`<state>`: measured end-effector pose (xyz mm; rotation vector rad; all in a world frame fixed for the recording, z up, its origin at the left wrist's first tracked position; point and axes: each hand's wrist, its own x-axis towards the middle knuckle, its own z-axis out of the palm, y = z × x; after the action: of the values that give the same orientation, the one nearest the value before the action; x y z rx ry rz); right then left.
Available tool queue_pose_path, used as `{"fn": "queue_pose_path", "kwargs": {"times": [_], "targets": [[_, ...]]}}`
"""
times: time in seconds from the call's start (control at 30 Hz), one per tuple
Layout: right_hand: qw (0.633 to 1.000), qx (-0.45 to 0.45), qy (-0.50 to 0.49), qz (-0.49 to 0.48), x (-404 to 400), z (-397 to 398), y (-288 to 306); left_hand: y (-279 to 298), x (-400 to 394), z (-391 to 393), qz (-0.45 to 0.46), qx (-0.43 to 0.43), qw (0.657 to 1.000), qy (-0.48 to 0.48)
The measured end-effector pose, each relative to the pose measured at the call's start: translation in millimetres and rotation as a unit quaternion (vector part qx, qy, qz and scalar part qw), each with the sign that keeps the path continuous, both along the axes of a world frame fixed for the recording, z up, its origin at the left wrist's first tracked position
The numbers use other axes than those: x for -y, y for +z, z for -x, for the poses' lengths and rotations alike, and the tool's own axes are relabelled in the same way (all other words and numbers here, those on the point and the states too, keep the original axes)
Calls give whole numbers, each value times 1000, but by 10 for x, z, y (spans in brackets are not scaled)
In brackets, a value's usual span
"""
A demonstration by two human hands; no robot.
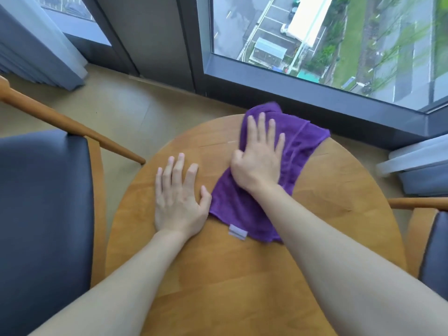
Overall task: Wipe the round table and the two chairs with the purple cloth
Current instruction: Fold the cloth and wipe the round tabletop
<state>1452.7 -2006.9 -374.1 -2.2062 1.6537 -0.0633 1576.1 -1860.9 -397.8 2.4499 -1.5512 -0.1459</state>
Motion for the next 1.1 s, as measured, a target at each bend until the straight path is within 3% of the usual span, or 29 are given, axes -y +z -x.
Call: {"fn": "queue_pose_path", "kwargs": {"times": [0.07, 0.13, 0.17, 0.23, 0.27, 0.3, 0.33, 0.37, 0.43, 0.47, 0.5, 0.57, 0.63, 0.7, 0.77, 0.93, 1.03, 1.1], "targets": [[985, 29, 171, 18, -223, 33, -50, 8, -22, 12, 3, -5, 1000, -4], [940, 48, 336, 26, -232, 361, -53, 28, -24, 25, 3, -8, 1000, 0], [946, 50, 317, 35, -170, 503, -37, 37, -17, 23, 0, -10, 1000, 2], [996, 31, 70, 34, -102, 592, -44, 35, 6, 4, -5, -12, 1000, 2], [998, 11, -57, 11, -119, 514, -25, 32, 10, -3, -8, -13, 1000, 0], [995, -9, -98, -3, -170, 429, -1, 35, 11, 2, -10, -15, 1000, -2], [999, -7, -51, 1, -232, 394, 2, 46, 17, 19, -13, -16, 1000, -5], [998, 5, 67, 12, -289, 435, -40, 71, 25, 46, -20, -15, 1000, -6], [956, 37, 291, 13, -256, 712, -53, 153, 76, 124, -46, -25, 999, 4], [944, 50, 325, 14, -178, 887, -24, 192, 125, 183, -57, -38, 998, 3], [953, 54, 298, 20, -108, 1042, -16, 229, 186, 261, -61, -46, 997, -22], [995, 49, 88, 28, -26, 1262, -30, 282, 334, 493, -47, -44, 990, -125], [995, 36, -97, 11, 2, 1285, -31, 286, 478, 804, -38, -59, 979, -190], [988, 35, -150, 5, 31, 1203, -50, 238, 566, 1065, -40, -88, 980, -176], [993, 50, -105, 8, 71, 1127, -78, 156, 575, 1176, -26, -99, 984, -146], [981, 97, 166, -6, -210, 1345, -44, 91, 538, 1146, -25, -105, 982, -158], [976, 61, 208, -1, -510, 1884, -70, 118, 534, 1151, -41, -87, 982, -162], [988, 24, 149, -8, -433, 2176, -63, 114, 550, 1174, -54, -56, 984, -161]]}}
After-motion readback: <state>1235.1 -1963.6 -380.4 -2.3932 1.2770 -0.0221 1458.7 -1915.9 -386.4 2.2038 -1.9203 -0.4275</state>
